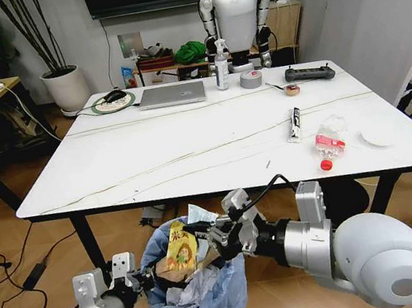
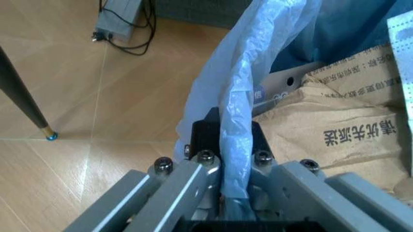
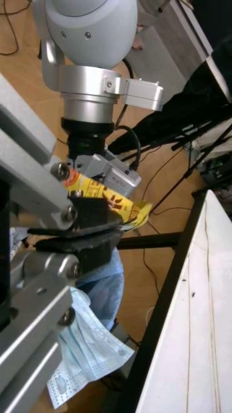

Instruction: Pick up the trash bin and place the trash from the table into it.

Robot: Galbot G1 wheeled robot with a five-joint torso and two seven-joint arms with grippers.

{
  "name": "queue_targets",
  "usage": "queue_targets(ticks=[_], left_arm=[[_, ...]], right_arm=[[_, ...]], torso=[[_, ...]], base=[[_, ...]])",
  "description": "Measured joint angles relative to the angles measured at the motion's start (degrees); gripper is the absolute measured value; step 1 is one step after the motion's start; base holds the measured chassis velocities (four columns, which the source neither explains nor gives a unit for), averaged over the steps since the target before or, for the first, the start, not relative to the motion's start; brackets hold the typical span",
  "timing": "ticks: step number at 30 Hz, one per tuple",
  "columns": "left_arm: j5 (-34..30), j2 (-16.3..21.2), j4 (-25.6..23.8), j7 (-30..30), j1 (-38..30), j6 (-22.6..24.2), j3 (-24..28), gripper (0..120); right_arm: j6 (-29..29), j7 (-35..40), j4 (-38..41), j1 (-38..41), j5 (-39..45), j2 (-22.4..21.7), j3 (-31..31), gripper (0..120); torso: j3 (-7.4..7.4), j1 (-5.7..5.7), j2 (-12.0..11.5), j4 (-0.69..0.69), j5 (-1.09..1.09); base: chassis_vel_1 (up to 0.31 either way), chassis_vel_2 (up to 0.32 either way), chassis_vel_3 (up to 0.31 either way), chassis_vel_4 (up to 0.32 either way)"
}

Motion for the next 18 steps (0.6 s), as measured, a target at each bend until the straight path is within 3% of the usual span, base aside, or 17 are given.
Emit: queue_targets(ticks=[5,8,13,18], left_arm=[[-0.8,-0.15,0.12,-2.25,-0.53,0.0,1.48,0],[-0.86,-0.16,0.13,-2.68,-0.62,0.0,1.76,0],[-1.42,0.45,-0.77,-5.86,0.04,0.0,2.91,0],[-1.53,0.7,-1.84,-6.8,0.5,0.0,3.38,0]], right_arm=[[-0.05,0.73,-0.03,0.29,-0.02,0.83,-0.69,25],[-0.05,1.01,-0.05,0.36,-0.02,0.94,-0.67,32],[0.56,2.33,-0.07,1.45,0.19,1.1,3.2,54],[2.08,6.04,-0.91,3.37,1.03,1.33,6.17,70]], torso=[[0.0,0.0,0.0,0.0,0.0],[0.0,0.0,0.0,0.0,0.0],[0.0,0.0,0.0,0.0,0.01],[0.0,0.0,0.0,0.0,0.01]], base=[[0.0,0.0,0.0,0.0],[0.0,0.0,0.0,0.0],[0.0,0.0,0.0,0.0],[0.0,0.0,0.0,0.0]])
